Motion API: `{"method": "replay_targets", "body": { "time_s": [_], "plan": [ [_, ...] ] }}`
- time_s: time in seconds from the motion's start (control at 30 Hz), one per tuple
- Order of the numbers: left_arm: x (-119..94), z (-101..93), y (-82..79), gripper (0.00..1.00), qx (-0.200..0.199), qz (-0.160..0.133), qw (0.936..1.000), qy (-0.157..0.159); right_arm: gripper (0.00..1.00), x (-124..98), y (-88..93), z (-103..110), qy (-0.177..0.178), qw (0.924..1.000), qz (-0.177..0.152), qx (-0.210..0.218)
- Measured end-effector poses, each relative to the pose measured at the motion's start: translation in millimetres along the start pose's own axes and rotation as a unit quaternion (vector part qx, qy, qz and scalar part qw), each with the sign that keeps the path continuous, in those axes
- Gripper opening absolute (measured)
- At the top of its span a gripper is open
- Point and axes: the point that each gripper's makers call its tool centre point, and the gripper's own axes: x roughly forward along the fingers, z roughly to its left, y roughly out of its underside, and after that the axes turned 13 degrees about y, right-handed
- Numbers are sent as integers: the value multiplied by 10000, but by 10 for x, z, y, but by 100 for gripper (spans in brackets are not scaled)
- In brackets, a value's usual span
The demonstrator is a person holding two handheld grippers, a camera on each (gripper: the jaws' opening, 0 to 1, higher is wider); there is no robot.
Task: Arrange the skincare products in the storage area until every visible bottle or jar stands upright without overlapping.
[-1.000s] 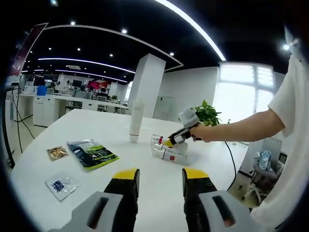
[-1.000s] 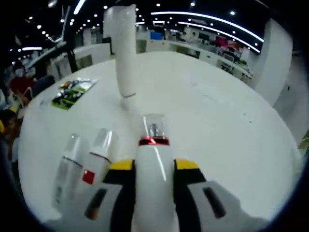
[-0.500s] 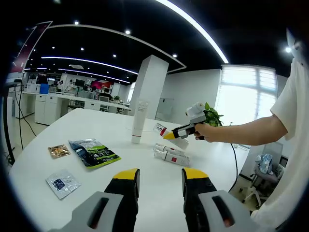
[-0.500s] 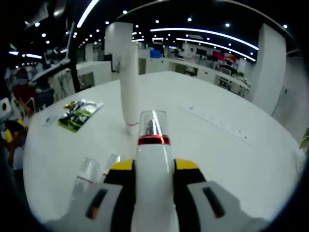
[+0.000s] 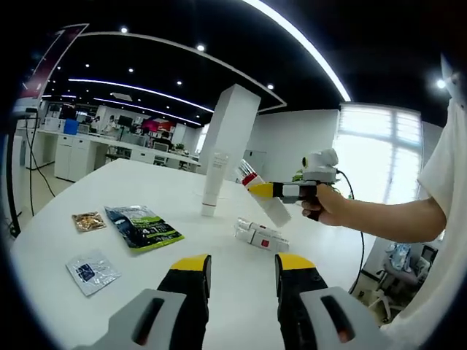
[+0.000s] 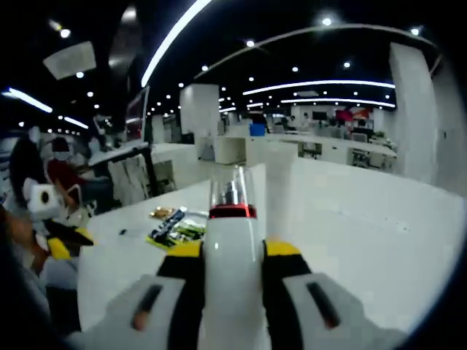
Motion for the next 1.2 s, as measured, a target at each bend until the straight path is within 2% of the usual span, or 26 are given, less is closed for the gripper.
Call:
{"method": "replay_targets", "body": {
  "time_s": [0.03,0.17,0.23,0.33,0.53,0.6,0.67,0.77,0.83,0.87,1.2],
  "plan": [
    [2,29,-22,36,-14,-48,10000,-39,27,-18,-27,83,-61,9999,-107,10],
    [-12,169,-67,36,-190,-278,9990,-280,27,-26,-6,303,-195,9997,-153,-62],
    [-22,219,-101,36,-284,-422,9980,-379,27,-27,26,497,-425,9989,-179,-13],
    [-30,266,-143,36,-292,-513,9971,-490,27,-33,63,678,-591,9980,-228,19],
    [21,228,-291,41,-257,-628,9969,-390,27,-62,135,1054,-1032,9942,-293,-6],
    [41,216,-350,43,-67,-628,9971,-415,27,-73,153,1133,-1108,9933,-307,-102],
    [51,212,-395,45,-64,-694,9967,-405,27,-89,165,1185,-1158,9927,-319,-137],
    [49,217,-481,47,-286,-1011,9938,-361,27,-117,200,1260,-1287,9909,-334,-219],
    [45,224,-500,47,-388,-1113,9924,-345,27,-129,221,1295,-1335,9901,-328,-276],
    [37,232,-542,47,-524,-1287,9897,-349,27,-143,237,1323,-1375,9895,-327,-309],
    [97,218,-497,47,-683,-1260,9894,-254,27,-186,358,1550,-1674,9846,-269,-429]
  ]
}}
